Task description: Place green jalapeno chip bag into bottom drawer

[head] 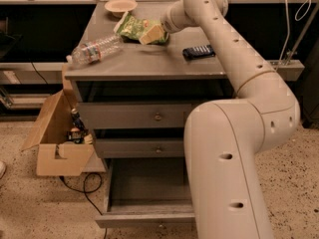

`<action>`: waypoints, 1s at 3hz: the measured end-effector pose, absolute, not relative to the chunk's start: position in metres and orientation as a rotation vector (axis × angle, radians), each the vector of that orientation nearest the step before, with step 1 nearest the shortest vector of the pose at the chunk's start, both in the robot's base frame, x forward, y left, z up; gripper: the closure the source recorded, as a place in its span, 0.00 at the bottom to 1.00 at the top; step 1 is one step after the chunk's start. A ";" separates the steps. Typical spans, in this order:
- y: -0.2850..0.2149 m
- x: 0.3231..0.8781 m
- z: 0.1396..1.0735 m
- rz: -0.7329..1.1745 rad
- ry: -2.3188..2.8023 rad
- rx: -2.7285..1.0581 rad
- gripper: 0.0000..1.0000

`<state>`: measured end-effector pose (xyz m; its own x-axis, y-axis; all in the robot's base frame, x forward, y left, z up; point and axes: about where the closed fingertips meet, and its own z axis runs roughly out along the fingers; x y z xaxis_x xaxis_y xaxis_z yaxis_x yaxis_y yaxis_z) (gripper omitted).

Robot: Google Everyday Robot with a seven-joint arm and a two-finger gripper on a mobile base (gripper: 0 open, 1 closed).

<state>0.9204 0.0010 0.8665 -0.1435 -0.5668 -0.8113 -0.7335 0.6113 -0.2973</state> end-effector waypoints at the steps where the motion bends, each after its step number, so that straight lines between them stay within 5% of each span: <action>1: 0.005 0.931 0.859 0.218 1.819 -1.015 0.00; 3: 0.010 0.943 0.844 0.278 1.823 -0.956 0.41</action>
Offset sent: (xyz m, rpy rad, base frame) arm 0.0353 0.0053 -0.0209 0.1159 0.0127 -0.0346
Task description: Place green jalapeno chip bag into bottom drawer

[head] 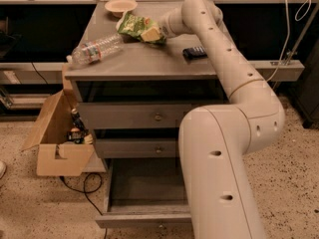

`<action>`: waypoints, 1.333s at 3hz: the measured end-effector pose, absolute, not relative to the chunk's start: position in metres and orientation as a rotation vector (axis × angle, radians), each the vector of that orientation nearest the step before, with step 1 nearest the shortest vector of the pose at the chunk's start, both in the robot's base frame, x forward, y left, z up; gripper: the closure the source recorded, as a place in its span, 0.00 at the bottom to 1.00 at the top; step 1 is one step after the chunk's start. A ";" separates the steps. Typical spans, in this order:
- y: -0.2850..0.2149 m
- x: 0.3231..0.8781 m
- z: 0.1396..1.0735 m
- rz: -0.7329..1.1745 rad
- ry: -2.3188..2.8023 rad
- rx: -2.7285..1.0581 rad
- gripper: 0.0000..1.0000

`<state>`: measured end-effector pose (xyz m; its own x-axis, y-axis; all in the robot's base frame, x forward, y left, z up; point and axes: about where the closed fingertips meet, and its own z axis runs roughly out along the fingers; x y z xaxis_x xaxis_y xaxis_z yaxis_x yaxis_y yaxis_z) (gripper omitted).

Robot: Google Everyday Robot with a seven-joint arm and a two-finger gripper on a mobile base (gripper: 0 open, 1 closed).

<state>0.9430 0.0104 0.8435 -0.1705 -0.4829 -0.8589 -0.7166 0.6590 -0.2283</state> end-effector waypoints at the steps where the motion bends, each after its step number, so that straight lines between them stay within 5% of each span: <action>1: 0.001 0.945 0.856 0.301 1.791 -0.902 0.72; 2: -0.013 0.941 0.886 0.338 1.705 -0.840 0.95; 4: -0.041 0.886 0.968 0.470 1.441 -0.799 1.00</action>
Offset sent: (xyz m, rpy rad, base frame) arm -0.0268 -0.0461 0.0793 0.2481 -0.1858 -0.0312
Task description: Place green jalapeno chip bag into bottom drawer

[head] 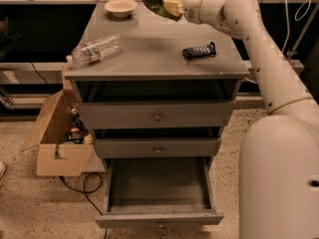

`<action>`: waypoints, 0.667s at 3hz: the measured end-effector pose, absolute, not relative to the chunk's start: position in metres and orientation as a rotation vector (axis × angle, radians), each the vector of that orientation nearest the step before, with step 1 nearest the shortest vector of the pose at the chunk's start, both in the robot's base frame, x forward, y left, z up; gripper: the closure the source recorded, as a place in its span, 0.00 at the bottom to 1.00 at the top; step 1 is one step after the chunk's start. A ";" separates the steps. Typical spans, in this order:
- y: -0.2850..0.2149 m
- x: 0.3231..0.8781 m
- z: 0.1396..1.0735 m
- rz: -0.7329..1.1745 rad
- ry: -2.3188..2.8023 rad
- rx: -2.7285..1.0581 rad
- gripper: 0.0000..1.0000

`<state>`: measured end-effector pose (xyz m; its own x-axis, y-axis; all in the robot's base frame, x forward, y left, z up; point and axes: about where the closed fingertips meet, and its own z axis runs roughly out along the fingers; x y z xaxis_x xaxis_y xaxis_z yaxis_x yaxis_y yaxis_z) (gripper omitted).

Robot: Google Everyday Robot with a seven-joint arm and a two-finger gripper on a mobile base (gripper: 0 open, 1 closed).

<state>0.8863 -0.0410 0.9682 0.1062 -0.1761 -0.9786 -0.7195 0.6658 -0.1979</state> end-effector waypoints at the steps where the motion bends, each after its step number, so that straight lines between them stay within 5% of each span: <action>1: -0.030 0.879 0.976 0.501 1.394 -0.806 1.00; 2: -0.030 0.879 0.976 0.501 1.395 -0.806 1.00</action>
Offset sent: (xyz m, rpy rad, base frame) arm -0.0078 0.0104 0.0085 0.0268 -0.0307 0.0337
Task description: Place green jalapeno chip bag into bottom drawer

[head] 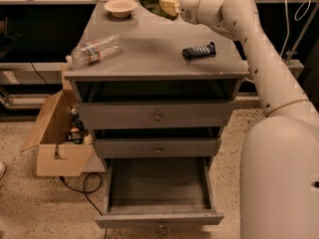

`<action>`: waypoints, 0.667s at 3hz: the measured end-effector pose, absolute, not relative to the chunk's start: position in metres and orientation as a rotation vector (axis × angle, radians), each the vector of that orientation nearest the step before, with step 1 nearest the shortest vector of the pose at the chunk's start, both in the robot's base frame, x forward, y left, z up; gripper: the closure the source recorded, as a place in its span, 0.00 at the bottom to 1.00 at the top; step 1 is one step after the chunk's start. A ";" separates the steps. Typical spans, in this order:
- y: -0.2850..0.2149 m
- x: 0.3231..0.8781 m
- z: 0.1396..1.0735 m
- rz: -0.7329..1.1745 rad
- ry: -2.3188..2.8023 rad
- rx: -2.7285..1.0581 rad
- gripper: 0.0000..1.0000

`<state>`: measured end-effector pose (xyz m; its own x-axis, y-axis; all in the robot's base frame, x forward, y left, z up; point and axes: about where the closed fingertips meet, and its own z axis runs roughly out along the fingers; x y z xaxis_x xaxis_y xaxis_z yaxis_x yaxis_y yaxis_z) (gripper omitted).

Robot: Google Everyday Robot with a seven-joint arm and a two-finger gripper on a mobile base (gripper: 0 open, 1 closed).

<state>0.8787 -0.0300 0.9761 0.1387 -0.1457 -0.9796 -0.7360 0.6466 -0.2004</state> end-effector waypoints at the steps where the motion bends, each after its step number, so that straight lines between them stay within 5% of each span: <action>1: -0.031 0.842 0.985 0.522 1.375 -0.874 1.00; 2: -0.052 0.773 1.031 0.463 1.328 -0.932 1.00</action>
Offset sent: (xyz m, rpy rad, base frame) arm -0.2607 -0.0171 -0.0004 -0.2880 0.0217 0.1592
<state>0.7727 -0.0516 1.0311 0.2243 -0.2126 -0.9510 -0.7582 0.5750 -0.3074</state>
